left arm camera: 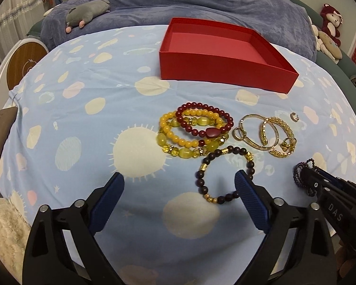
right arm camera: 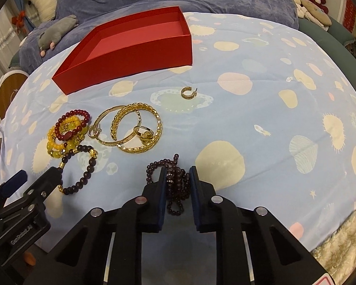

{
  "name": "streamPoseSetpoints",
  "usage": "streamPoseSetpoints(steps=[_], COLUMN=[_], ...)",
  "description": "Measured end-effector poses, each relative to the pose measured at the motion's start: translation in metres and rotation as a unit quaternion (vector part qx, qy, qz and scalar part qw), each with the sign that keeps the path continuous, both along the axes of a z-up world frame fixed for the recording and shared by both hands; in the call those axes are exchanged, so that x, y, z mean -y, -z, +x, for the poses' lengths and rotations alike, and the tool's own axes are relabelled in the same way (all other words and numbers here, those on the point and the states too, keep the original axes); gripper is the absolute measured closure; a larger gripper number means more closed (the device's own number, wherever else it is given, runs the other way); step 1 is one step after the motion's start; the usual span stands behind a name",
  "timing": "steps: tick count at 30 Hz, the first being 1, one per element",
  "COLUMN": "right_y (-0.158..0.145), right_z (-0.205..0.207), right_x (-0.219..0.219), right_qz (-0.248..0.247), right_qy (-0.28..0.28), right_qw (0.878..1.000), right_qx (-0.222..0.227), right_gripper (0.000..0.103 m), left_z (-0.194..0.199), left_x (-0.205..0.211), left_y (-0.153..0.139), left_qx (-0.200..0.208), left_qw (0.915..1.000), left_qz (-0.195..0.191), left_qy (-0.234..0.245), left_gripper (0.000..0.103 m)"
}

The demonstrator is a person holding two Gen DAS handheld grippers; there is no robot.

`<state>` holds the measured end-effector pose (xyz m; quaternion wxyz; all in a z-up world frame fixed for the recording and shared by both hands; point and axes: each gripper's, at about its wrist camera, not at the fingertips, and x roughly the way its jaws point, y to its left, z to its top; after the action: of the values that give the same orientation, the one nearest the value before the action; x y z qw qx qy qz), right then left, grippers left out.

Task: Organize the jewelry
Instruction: 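Grasp the dark red bow bracelet with right tool while left tool grasps black bead bracelet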

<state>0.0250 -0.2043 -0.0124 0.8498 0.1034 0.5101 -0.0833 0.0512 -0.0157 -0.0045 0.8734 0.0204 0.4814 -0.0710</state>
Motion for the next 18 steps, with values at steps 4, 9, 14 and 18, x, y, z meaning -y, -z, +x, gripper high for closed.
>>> streamPoseSetpoints(steps=[4,9,14,18], right_y=[-0.002,-0.005,-0.005,-0.008], right_z=[-0.004,-0.007,-0.008,-0.011], right_x=[0.002,0.006,0.007,0.006], right_qz=[0.007,0.018,0.024,0.025], right_qy=[-0.002,0.003,0.002,-0.002], right_qw=[1.000,1.000,1.000,1.000], right_qx=[0.000,0.000,-0.002,-0.002], right_gripper=[0.089,0.089,0.089,0.089], left_z=[0.009,0.009,0.008,0.007], left_x=[0.008,0.013,0.014,0.019], left_y=[0.012,0.011,0.010,0.010], left_qx=[-0.022,-0.012,-0.008,-0.009], left_qw=[0.9997,0.9998,0.9996,0.9989], left_qz=[-0.005,0.003,-0.002,-0.008], left_qy=[0.010,0.018,0.026,0.046], left_gripper=[0.038,0.053,0.081,0.095])
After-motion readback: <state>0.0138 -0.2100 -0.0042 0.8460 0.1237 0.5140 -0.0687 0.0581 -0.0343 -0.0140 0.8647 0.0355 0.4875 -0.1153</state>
